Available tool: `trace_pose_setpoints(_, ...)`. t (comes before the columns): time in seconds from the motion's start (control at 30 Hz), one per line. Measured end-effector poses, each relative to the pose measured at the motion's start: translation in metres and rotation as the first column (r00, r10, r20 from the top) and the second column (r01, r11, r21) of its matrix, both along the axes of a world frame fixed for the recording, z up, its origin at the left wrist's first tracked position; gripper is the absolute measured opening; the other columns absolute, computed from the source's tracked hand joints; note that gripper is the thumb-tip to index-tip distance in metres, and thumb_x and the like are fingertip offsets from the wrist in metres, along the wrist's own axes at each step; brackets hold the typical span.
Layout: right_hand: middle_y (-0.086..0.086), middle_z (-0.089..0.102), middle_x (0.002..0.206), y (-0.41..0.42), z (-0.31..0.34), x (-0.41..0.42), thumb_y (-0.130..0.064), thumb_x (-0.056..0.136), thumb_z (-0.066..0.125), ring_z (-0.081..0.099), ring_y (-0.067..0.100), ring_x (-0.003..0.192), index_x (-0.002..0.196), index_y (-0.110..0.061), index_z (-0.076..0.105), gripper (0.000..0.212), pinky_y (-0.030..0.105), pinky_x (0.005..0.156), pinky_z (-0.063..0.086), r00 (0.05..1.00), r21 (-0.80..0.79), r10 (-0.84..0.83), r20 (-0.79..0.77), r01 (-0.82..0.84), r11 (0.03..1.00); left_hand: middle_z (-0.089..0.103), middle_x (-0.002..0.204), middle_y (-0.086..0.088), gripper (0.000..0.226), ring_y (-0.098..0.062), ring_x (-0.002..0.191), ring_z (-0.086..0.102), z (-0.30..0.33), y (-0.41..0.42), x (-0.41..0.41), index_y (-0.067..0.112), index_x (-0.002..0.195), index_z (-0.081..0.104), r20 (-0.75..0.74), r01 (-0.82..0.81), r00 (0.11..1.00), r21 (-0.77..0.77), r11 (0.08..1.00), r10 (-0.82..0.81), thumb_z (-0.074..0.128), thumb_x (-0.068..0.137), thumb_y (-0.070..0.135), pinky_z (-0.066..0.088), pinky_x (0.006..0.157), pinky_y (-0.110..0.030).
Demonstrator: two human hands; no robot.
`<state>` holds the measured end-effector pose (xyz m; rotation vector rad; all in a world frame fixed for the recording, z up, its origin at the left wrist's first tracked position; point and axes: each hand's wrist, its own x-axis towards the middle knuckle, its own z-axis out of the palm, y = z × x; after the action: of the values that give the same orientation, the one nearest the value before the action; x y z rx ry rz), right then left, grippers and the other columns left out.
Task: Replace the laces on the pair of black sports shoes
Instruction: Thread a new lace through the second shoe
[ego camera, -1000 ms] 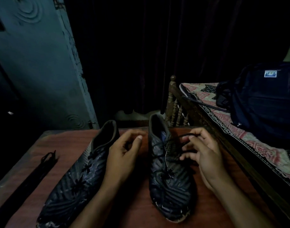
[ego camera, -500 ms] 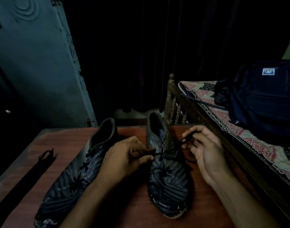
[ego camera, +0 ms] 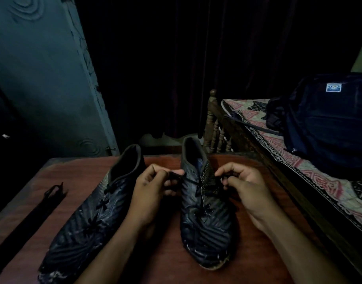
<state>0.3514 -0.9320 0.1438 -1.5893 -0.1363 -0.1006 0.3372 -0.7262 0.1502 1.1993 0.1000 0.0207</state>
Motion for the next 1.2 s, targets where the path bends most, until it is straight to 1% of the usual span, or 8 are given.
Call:
trace_pose_setpoints(0.13,0.005,0.068,0.071,-0.003,0.007,-0.004,0.005,0.087,0.055,0.058,0.011,0.065,0.069,-0.018,0.073,0.034,0.018,0.06,0.047,0.999,0.014,0.033,0.003,-0.033,0.999,0.068,0.078,-0.007,0.022,-0.013,0.061,0.055,-0.005,0.003,0.005,0.014,0.083,0.057,-0.007,-0.019,1.0,-0.023,1.0,0.019,0.048,0.102,0.008,0.047,0.06,-0.029)
trace_pose_setpoints(0.3,0.006,0.068,0.08,-0.007,0.008,-0.008,-0.009,0.087,0.065,0.058,0.01,0.071,0.085,-0.011,0.073,0.008,0.02,0.066,0.046,0.992,-0.087,0.119,0.051,-0.114,0.99,0.046,0.064,0.002,0.025,-0.011,0.055,0.043,-0.011,0.006,0.006,0.018,0.09,0.057,0.111,-0.015,0.994,0.216,0.976,-0.009,0.041,0.106,0.006,0.043,0.055,-0.029)
trace_pose_setpoints(0.4,-0.001,0.071,0.085,-0.008,0.007,-0.009,0.003,0.091,0.066,0.062,0.004,0.077,0.085,-0.014,0.074,0.02,0.016,0.07,0.048,0.987,-0.161,0.139,0.082,-0.124,0.979,0.05,0.066,0.003,0.029,-0.016,0.058,0.045,-0.011,0.009,0.004,0.022,0.087,0.067,0.214,-0.023,0.972,0.485,0.874,-0.093,0.044,0.103,0.013,0.038,0.059,-0.032)
trace_pose_setpoints(0.5,0.004,0.069,0.092,-0.011,0.007,-0.007,0.0,0.087,0.07,0.063,0.014,0.087,0.081,-0.017,0.074,0.018,0.02,0.076,0.049,0.983,-0.183,0.139,0.121,-0.116,0.976,0.052,0.079,0.012,0.007,-0.006,0.073,0.053,-0.009,0.012,0.003,0.034,0.088,0.076,0.293,-0.083,0.94,0.69,0.719,-0.173,0.069,0.089,0.034,0.044,0.069,-0.025)
trace_pose_setpoints(0.63,0.007,0.069,0.092,-0.01,0.008,-0.005,0.0,0.081,0.068,0.065,0.019,0.09,0.072,-0.022,0.07,0.024,0.025,0.079,0.049,0.98,-0.209,0.117,0.158,-0.083,0.974,0.048,0.082,0.009,0.011,-0.006,0.078,0.052,-0.008,0.019,0.005,0.037,0.087,0.08,0.348,-0.161,0.911,0.794,0.586,-0.221,0.086,0.079,0.034,0.04,0.067,-0.014)
trace_pose_setpoints(0.8,0.001,0.072,0.09,-0.006,0.005,-0.005,0.009,0.085,0.062,0.062,0.004,0.082,0.068,-0.027,0.066,0.04,0.024,0.073,0.046,0.993,-0.236,0.073,0.094,-0.049,0.971,0.051,0.092,0.008,0.013,-0.004,0.083,0.055,-0.011,0.014,0.004,0.031,0.081,0.071,0.329,-0.133,0.926,0.747,0.652,-0.188,0.075,0.092,0.023,0.043,0.074,-0.012)
trace_pose_setpoints(1.0,0.001,0.071,0.087,0.0,-0.002,-0.005,-0.009,0.083,0.063,0.059,0.009,0.078,0.073,-0.027,0.066,0.021,0.034,0.07,0.047,0.998,-0.292,-0.001,0.067,0.02,0.956,0.07,0.105,-0.004,0.025,-0.025,0.089,0.061,-0.017,0.008,0.004,0.02,0.088,0.058,0.246,-0.011,0.963,0.442,0.897,-0.109,0.061,0.087,0.045,0.046,0.08,-0.049)
trace_pose_setpoints(1.2,-0.015,0.062,0.075,0.005,-0.004,-0.007,-0.003,0.082,0.062,0.052,-0.001,0.064,0.075,-0.021,0.064,0.02,0.021,0.064,0.036,0.992,-0.396,-0.007,0.122,0.055,0.916,0.075,0.105,-0.011,0.023,-0.041,0.09,0.068,-0.013,0.007,0.002,0.026,0.088,0.049,0.162,-0.08,0.987,0.362,0.929,0.022,0.049,0.091,0.049,0.054,0.087,-0.064)
